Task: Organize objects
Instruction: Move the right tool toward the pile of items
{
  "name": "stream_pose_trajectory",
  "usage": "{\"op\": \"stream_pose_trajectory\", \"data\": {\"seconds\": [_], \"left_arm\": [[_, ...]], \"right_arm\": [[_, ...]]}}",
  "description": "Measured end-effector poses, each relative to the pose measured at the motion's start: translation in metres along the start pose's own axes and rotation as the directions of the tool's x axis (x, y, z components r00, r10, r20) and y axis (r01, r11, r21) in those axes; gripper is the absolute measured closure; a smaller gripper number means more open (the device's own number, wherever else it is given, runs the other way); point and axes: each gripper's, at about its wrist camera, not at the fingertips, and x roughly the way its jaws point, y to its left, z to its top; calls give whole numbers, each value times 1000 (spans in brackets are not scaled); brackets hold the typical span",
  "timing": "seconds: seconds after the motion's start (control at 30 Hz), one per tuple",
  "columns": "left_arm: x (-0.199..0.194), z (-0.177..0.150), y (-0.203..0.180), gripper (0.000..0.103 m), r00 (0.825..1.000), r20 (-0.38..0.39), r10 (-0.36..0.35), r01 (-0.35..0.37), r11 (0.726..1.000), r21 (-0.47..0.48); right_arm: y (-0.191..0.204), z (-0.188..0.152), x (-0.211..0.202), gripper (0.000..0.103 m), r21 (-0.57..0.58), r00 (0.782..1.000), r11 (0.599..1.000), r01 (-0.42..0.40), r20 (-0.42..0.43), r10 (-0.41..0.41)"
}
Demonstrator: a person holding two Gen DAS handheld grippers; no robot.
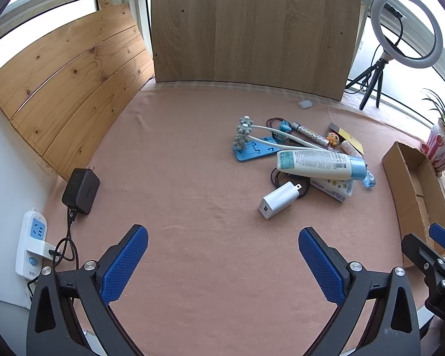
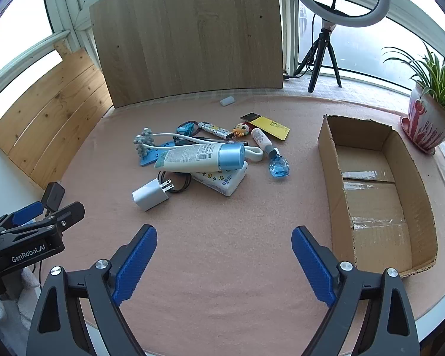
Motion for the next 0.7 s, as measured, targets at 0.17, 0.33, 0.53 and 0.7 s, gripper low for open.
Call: {"op": "stream_pose_trajectory", "data": {"seconds": [0.17, 0.33, 0.53, 0.7], "left_arm": [[0, 0, -2, 0, 1000, 3, 1, -1, 1000, 2], [-1, -1, -3, 0, 1000, 5, 11, -11, 1000, 6], [0, -4, -4, 0, 1000, 4, 22, -22, 1000, 7], [4, -5, -3, 0, 999, -1, 34, -34, 999, 4]], "right_arm": [[-3, 1, -1, 15, 3, 1000, 1000, 4, 2, -4], [-4, 0, -2, 15, -4, 1000, 1000, 9, 14, -9], [-9, 1, -2, 15, 15, 1000, 1000, 9, 17, -10], [-13, 5, 0, 15, 7, 1000, 1000, -1, 15, 1]]}}
